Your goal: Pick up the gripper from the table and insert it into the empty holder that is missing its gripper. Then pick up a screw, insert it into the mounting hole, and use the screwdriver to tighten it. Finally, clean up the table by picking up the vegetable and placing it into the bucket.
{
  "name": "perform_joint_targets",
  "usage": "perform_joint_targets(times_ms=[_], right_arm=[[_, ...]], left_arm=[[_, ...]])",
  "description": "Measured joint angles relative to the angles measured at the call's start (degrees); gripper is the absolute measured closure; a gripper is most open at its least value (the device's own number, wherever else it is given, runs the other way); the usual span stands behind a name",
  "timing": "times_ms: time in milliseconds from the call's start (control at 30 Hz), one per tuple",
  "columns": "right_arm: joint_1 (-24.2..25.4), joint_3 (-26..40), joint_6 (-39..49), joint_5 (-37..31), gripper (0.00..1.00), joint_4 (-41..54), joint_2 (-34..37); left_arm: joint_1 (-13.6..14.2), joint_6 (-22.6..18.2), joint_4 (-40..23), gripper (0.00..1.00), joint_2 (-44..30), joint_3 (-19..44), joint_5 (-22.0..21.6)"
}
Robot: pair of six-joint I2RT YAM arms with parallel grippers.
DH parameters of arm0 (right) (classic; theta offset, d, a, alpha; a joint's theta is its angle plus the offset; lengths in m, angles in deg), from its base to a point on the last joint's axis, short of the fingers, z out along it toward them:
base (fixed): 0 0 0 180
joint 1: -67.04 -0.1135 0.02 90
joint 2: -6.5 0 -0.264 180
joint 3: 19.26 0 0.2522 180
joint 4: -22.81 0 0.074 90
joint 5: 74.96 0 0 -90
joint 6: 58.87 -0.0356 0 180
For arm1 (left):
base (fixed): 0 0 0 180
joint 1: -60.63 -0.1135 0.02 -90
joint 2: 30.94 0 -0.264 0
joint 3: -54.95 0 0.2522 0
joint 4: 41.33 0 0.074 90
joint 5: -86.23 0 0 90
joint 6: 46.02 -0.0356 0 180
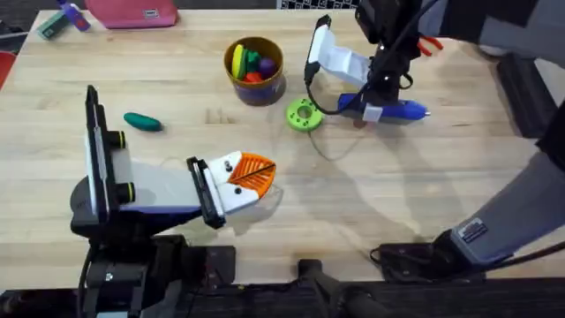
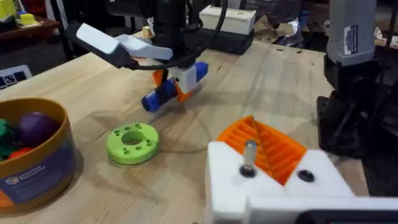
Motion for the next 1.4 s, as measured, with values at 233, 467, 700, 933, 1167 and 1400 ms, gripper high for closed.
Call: perform_joint_targets(times_ms=[233, 467, 700, 933, 1167, 1400], right_arm=[[0.0, 0.4, -0.5, -0.5, 0.009, 0.0, 0.0], [-0.2, 0.4, -4.2, -0.5, 0.009, -0.2, -0.5], [-0.7, 0.6, -11.8, 5.3, 0.008, -0.4, -7.1], [-0.9, 3.1, -25.3, 12.2, 0.008, -2.2, -15.4], [-0.9, 3.1, -37.0, 14.5, 0.007, -4.3, -21.6], [-0.9, 3.1, -45.5, 15.3, 0.008, -4.3, -29.1]], left_arm=[[0.0, 0.0, 0.0, 0.984, 0.0, 0.0, 0.0], [0.0, -0.2, 0.0, 0.626, 0.0, 0.0, 0.0], [0.0, 0.0, 0.0, 0.014, 0.0, 0.0, 0.0], [0.0, 0.0, 0.3, 0.012, 0.0, 0.0, -0.3], [0.0, 4.0, 5.5, 0.014, 0.0, -0.3, -5.4], [-2.5, 2.0, -14.7, 0.014, -1.2, 9.8, -16.9]])
